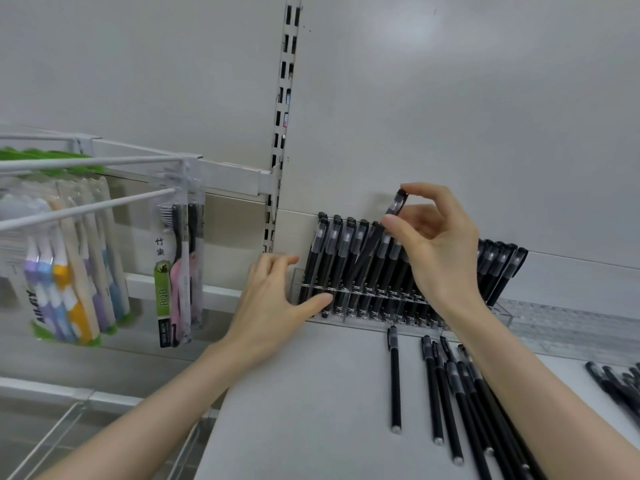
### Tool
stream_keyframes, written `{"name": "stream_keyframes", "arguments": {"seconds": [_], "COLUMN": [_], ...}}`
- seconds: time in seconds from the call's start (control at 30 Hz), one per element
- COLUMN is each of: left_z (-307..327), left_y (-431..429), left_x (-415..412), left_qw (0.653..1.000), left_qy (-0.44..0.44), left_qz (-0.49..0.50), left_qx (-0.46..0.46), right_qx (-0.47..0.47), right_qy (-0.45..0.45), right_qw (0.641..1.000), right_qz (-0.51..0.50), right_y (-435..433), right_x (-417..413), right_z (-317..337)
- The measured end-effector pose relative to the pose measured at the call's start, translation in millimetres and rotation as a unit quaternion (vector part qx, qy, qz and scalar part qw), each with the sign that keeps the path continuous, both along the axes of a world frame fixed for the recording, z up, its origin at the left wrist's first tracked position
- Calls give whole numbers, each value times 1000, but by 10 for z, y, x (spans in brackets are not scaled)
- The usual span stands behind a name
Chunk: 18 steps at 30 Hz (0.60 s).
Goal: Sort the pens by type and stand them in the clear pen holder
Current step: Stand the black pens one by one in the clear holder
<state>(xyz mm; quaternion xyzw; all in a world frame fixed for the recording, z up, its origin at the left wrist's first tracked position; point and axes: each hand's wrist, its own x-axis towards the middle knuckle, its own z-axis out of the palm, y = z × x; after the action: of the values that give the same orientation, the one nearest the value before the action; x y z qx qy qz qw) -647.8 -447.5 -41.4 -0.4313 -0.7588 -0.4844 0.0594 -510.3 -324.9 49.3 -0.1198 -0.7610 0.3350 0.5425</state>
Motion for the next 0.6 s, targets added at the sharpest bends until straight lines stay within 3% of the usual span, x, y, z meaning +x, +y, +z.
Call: {"name": "stream_keyframes", "arguments": {"seconds": [0.1,0.6], "left_z": [-37,-11], "left_y": [70,90], "left_x": [-53,-71], "left_qw": [999,999], "left_qy": [-2,-36], "left_qz": [9,26], "left_qx": [-34,0], "right_qx": [11,54], "right_qy": [-3,-154], "right_qw": [1000,987], "right_qz": [1,12], "right_y": [11,100], "right_x": [-50,-124], "right_z": [-22,-206]}}
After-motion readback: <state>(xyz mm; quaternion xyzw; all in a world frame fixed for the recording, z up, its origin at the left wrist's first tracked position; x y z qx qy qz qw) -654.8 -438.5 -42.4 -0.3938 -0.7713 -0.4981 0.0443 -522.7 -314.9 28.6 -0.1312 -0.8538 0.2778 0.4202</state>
